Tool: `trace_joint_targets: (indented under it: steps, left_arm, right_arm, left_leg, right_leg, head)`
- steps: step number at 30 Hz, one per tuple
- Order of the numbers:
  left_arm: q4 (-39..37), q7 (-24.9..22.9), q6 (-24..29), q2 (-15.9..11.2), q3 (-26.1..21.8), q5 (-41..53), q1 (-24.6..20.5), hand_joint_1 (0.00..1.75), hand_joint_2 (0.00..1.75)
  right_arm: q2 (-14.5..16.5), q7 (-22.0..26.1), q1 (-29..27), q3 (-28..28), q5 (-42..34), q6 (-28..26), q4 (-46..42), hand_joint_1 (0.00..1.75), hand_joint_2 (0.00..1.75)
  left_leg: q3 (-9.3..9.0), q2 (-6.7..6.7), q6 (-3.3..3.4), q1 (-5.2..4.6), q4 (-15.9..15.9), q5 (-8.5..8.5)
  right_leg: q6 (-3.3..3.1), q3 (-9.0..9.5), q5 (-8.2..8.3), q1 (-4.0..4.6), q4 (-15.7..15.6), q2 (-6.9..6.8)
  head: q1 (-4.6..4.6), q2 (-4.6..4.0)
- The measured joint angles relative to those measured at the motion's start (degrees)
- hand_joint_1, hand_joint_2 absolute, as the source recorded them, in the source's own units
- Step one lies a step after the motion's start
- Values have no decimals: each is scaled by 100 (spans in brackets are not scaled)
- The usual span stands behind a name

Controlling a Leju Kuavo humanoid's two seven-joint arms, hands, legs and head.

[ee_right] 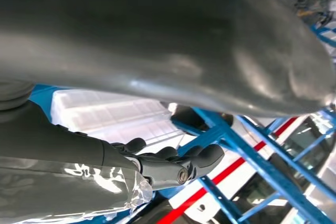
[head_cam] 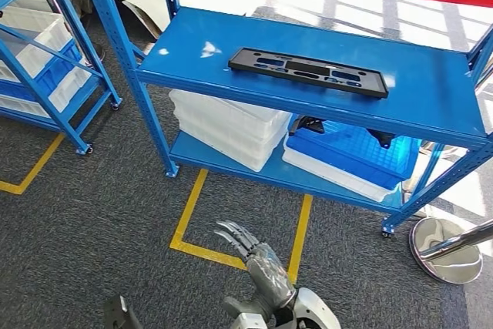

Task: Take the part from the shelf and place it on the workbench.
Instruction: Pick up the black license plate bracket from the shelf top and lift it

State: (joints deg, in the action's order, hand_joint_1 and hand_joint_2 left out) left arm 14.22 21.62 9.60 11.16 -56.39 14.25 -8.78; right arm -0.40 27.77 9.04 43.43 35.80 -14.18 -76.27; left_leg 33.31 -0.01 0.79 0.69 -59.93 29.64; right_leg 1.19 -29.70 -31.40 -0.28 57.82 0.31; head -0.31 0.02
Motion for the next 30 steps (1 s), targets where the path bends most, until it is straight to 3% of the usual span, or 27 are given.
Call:
trace_joint_targets:
  steps: [10,14,30]
  left_arm:
    - [-3,289,-295,3,4,0,-9,0,0]
    - [-10,286,-292,3,4,0,-12,0,175]
    - [-10,308,-404,3,4,0,-25,0,175]
  right_arm:
    - [-128,-55,-30,226,-52,-116,-100,0,0]
    - [-153,-81,-37,236,-68,-151,-100,0,0]
    - [-229,-134,-133,240,-67,-209,-100,0,0]
  left_leg:
    - [-1,0,0,-1,0,0]
    - [-1,0,0,-1,0,0]
    - [-1,0,0,-1,0,0]
  right_leg:
    - [0,1,0,0,0,0]
    - [0,0,0,0,0,0]
    - [0,1,0,0,0,0]
  head:
    - [0,0]
    - [0,0]
    - [0,0]
